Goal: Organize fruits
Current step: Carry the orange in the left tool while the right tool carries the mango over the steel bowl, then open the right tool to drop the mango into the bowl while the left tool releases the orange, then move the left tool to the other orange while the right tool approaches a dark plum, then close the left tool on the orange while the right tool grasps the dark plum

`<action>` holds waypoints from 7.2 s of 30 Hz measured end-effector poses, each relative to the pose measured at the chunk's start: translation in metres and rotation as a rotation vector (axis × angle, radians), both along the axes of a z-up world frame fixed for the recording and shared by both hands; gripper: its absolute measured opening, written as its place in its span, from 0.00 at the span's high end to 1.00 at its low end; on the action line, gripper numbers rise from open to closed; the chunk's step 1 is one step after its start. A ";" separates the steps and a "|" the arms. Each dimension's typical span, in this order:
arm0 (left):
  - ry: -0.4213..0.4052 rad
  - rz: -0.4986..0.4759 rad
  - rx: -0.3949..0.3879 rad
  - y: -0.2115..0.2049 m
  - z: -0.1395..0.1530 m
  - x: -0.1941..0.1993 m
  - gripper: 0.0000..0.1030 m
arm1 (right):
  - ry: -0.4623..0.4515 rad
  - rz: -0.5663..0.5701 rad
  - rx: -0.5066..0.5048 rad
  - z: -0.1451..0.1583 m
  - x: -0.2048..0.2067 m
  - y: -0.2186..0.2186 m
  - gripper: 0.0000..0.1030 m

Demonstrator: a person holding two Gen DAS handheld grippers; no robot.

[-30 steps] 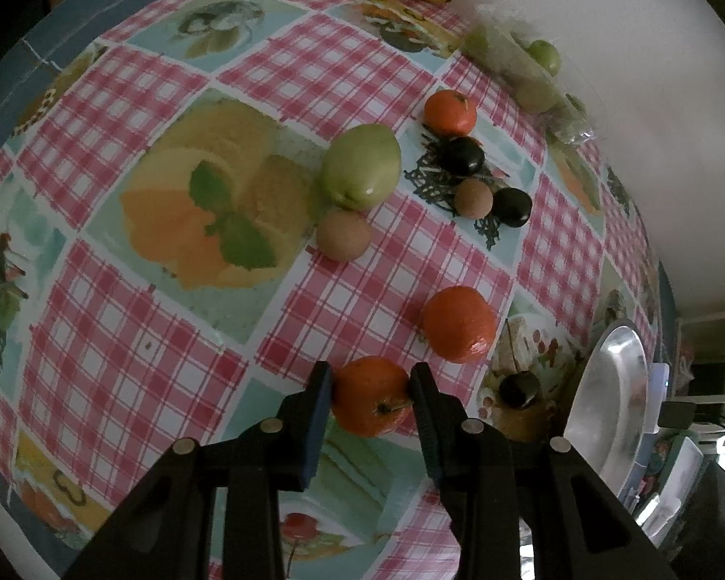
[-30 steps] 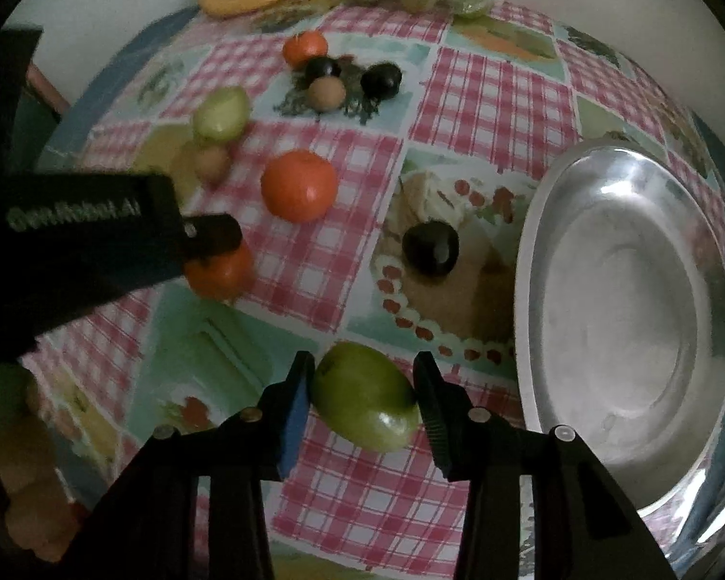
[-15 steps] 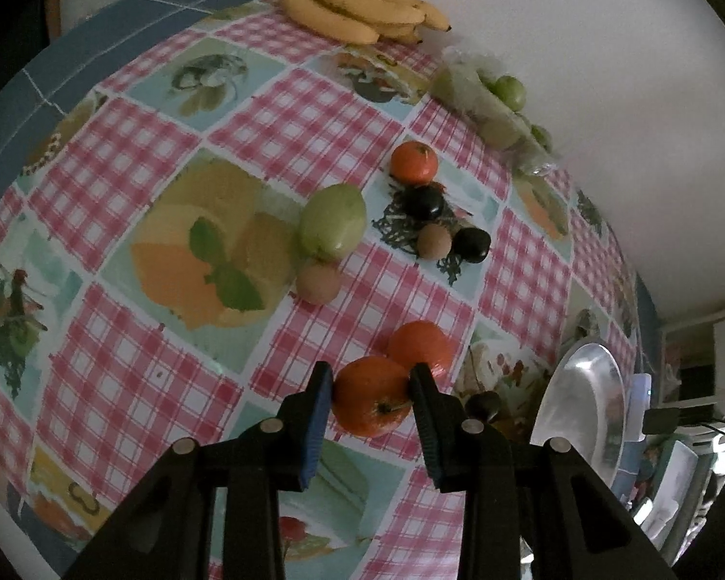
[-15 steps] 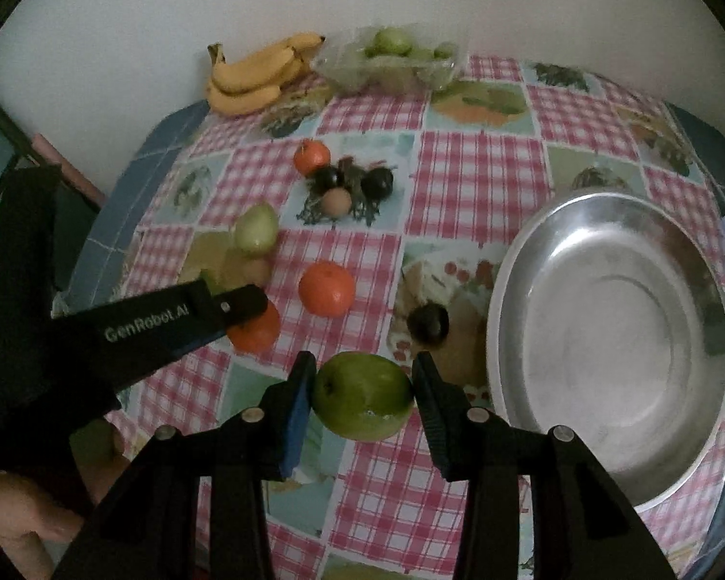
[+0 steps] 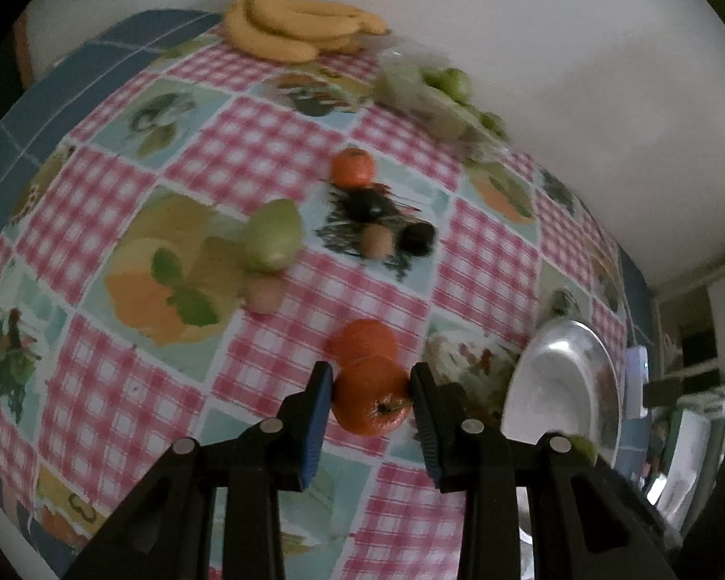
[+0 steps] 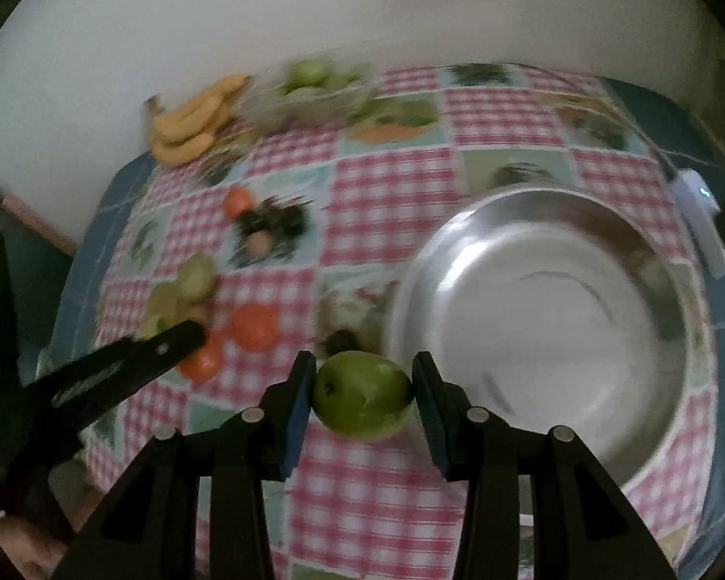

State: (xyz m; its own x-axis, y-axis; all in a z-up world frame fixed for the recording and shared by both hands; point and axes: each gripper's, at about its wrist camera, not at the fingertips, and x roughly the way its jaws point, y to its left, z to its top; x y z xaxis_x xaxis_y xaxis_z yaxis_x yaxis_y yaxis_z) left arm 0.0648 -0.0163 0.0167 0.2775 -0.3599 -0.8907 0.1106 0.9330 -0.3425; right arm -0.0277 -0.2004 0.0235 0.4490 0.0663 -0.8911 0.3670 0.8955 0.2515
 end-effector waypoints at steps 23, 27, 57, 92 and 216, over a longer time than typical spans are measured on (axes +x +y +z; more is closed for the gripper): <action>-0.121 -0.460 0.031 -0.142 -0.002 -0.062 0.66 | 0.069 -0.297 -0.113 -0.017 -0.039 -0.098 0.58; -0.111 -0.472 0.050 -0.147 -0.015 -0.064 0.66 | 0.102 -0.305 -0.099 -0.032 -0.039 -0.102 0.58; -0.054 -0.528 0.106 -0.161 -0.043 -0.068 0.65 | 0.171 -0.327 -0.063 -0.049 -0.036 -0.101 0.58; -0.063 -0.272 0.165 -0.105 -0.020 -0.032 0.47 | 0.146 -0.305 -0.118 -0.033 -0.032 -0.096 0.46; 0.088 -0.069 0.082 -0.027 -0.067 0.041 0.29 | 0.160 0.166 -0.046 -0.064 0.064 0.046 0.62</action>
State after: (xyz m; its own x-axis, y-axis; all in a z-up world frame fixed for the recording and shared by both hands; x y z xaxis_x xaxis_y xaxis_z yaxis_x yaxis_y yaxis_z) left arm 0.1062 -0.0433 -0.0506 0.1746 -0.3001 -0.9378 0.1481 0.9496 -0.2763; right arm 0.0364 -0.1541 -0.0403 0.2879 0.0849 -0.9539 0.2459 0.9561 0.1593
